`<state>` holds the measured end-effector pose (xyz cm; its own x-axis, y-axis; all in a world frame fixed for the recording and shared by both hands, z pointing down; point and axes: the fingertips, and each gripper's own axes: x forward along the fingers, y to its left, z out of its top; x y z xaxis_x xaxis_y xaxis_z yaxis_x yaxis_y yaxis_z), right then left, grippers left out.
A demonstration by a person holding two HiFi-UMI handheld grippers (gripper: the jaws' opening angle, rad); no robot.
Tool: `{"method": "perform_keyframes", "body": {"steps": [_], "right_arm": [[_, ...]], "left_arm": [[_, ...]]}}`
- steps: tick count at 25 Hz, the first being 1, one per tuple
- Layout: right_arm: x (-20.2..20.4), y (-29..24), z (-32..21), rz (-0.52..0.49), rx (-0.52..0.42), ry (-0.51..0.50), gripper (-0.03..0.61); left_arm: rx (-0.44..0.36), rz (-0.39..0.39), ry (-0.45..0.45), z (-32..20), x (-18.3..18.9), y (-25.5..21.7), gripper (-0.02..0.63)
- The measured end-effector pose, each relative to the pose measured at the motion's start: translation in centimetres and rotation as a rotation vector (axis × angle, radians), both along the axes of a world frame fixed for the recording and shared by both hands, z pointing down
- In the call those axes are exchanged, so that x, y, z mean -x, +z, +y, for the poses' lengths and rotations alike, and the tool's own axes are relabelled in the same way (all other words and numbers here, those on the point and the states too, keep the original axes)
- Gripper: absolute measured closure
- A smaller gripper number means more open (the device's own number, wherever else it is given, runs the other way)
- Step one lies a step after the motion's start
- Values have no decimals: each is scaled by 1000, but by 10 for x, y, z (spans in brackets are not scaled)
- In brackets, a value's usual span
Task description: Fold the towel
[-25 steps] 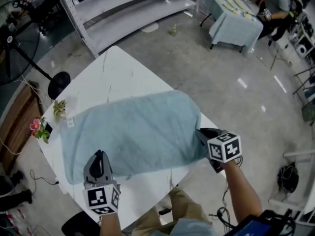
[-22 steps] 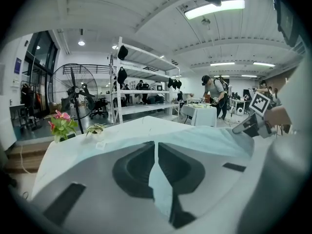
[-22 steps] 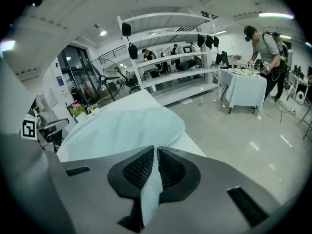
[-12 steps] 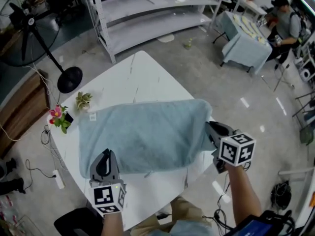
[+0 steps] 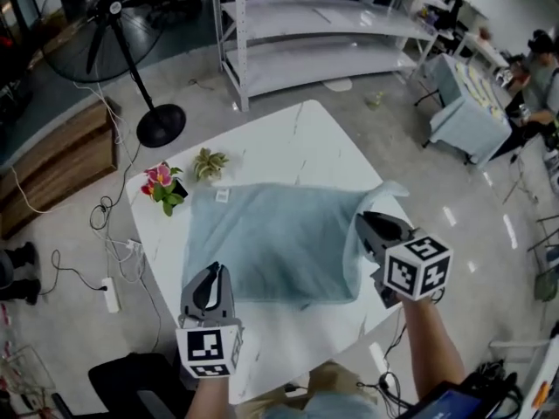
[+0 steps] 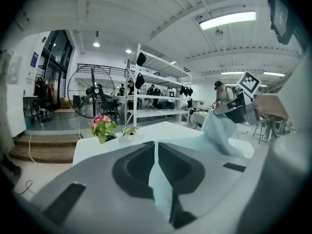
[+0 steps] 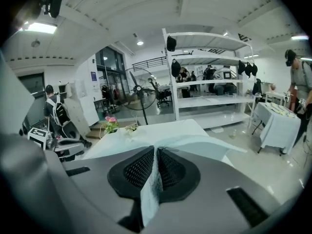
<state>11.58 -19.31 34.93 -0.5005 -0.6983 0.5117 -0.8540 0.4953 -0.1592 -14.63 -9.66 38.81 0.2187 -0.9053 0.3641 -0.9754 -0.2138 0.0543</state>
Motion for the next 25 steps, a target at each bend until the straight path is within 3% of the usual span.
{"method": "perform_keyframes", "body": {"steps": [8, 16, 25], "right_arm": [[115, 2, 4, -7, 4, -179, 541], [227, 17, 21, -29, 27, -344, 540], [298, 35, 32, -17, 61, -439, 540]], "left_arm": [[-27, 34, -95, 21, 57, -17, 586], [-18, 57, -162, 40, 108, -5, 587], [-21, 91, -224, 49, 145, 4, 586]]}}
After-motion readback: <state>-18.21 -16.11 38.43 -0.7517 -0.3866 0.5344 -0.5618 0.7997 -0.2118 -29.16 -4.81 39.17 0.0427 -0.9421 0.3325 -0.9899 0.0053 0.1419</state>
